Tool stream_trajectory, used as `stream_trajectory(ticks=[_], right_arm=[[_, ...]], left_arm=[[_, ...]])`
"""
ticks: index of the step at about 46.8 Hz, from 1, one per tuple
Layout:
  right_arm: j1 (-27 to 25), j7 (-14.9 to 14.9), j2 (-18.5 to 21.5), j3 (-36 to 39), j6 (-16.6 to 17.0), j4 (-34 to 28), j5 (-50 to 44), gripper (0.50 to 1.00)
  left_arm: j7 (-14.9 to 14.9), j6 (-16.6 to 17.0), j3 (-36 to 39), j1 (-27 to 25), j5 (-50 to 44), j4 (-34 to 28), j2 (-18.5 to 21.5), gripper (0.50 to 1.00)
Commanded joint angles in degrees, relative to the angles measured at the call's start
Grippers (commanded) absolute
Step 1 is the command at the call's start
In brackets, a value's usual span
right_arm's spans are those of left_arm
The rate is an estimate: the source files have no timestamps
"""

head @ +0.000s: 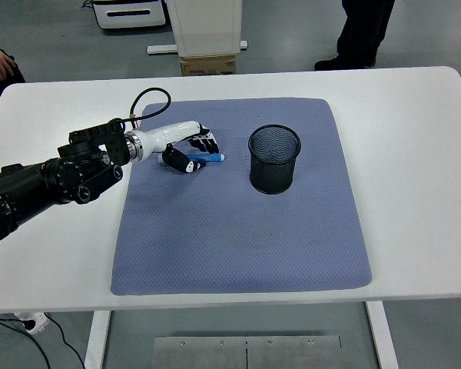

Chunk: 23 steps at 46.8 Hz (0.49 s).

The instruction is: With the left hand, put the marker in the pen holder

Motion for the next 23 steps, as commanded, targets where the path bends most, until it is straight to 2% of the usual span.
stream_trajectory(ticks=[1, 2, 4, 23], right_arm=[[0.0, 0.0, 0.0, 0.0, 0.0, -0.01, 0.0, 1.0], [0.0, 0.0, 0.0, 0.0, 0.0, -0.01, 0.0, 1.0], [0.0, 0.0, 0.0, 0.0, 0.0, 0.07, 0.0, 1.0], [0.0, 0.0, 0.0, 0.0, 0.0, 0.07, 0.0, 1.0]], left_arm=[[-0.05, -0.03, 0.0, 0.01, -0.01, 0.0, 0.02, 0.572], [-0.14, -0.03, 0.0, 0.01, -0.01, 0.0, 0.02, 0.532], [-0.14, -0.03, 0.0, -0.07, -0.01, 0.0, 0.02, 0.5], [-0.14, -0.29, -0.09, -0.51, -0.1, 0.0, 0.19, 0.5]])
